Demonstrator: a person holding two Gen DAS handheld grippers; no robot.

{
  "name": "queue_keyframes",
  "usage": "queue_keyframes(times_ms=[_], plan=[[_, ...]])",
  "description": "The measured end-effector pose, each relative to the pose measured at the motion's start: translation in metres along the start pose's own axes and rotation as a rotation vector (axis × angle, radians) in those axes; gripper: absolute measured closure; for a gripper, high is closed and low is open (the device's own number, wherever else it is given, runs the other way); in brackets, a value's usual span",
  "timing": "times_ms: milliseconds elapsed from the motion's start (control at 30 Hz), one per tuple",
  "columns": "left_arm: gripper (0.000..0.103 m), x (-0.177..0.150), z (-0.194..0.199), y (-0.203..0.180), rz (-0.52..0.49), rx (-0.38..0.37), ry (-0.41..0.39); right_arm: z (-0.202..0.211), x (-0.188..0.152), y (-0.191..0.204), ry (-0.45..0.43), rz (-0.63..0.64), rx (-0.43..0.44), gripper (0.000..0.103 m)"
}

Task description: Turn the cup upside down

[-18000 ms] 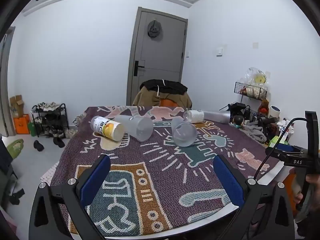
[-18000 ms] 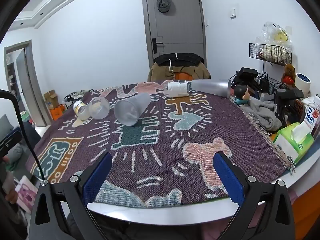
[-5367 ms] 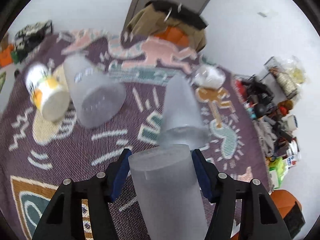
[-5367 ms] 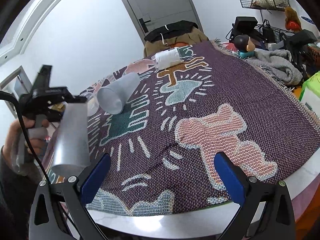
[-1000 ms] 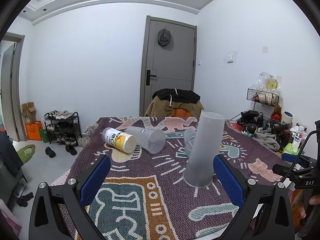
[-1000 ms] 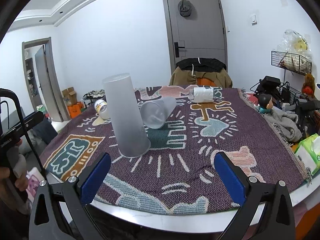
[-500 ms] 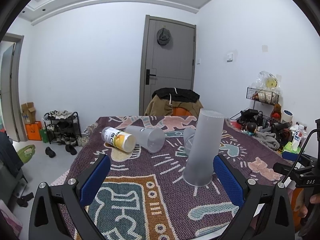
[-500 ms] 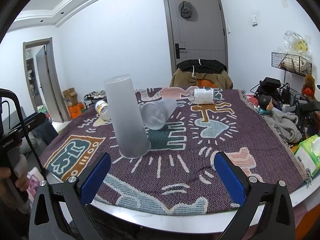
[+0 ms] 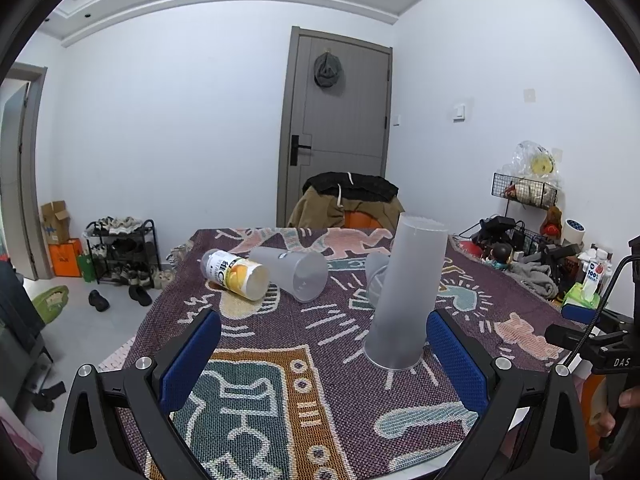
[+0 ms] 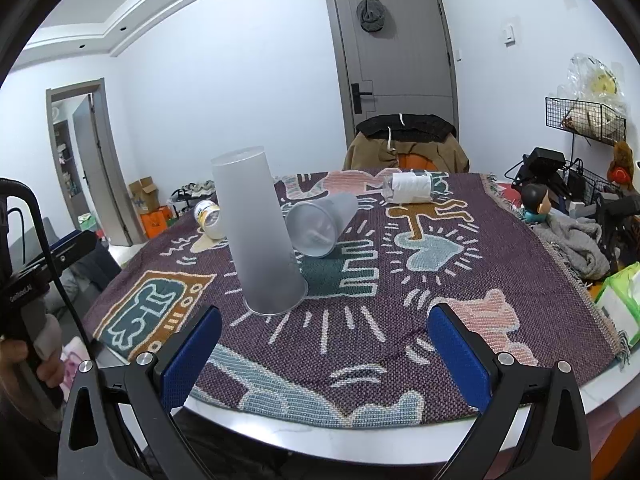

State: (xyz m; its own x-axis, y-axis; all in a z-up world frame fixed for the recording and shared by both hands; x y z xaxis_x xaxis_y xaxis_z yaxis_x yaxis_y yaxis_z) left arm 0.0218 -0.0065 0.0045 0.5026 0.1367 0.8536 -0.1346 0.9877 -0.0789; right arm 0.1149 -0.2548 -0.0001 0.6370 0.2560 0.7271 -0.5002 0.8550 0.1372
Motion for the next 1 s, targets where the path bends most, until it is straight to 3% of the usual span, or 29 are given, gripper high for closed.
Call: queue_keyframes(times_ms=[1000], plan=[[0.000,-0.0060,-0.0009,-0.0041,-0.013,-0.009,0.004,-0.0042,-0.0028,0.0043,0.009,0.016,-0.008,0.000]])
Point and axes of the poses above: each gripper's, at about its wrist camera, not at the fingertips, and z roughly against the way its jaws point, y to its left, x to its top, the point moved 1 cm from there along -z, roughly the way its jaws point, and after that the axes turned 13 degrees about y, right-handed, at the moved point
